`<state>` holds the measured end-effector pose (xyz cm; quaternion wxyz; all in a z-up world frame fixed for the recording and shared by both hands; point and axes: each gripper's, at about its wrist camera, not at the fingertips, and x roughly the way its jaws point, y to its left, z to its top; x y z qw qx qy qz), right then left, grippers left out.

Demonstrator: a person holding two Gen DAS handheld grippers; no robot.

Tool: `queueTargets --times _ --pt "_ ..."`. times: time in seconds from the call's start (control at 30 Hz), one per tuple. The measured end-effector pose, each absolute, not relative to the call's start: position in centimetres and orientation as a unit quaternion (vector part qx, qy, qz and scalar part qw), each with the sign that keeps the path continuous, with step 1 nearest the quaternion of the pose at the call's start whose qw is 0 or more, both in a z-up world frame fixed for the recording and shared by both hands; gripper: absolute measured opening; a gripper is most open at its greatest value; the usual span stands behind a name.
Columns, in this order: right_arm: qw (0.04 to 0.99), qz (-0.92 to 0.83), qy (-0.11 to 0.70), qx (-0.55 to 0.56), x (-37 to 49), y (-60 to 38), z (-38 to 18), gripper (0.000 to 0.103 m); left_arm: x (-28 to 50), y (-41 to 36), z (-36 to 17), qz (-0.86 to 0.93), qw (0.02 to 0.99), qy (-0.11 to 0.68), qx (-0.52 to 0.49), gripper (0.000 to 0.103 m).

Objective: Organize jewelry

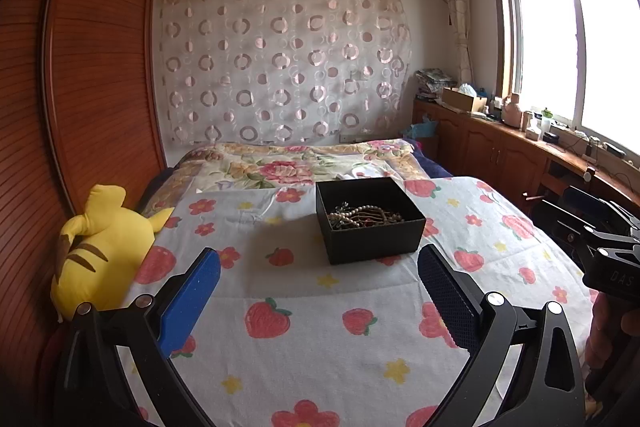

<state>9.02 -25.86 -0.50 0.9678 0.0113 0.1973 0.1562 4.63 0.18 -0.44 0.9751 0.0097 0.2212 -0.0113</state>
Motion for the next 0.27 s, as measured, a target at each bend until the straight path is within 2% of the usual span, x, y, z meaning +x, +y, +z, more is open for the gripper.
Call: queueTargets --times 0.27 --pt "0.968 0.156 0.196 0.012 9.03 -25.9 -0.55 0.101 4.67 0.05 0.25 -0.011 0.975 0.22 0.006 0.095"
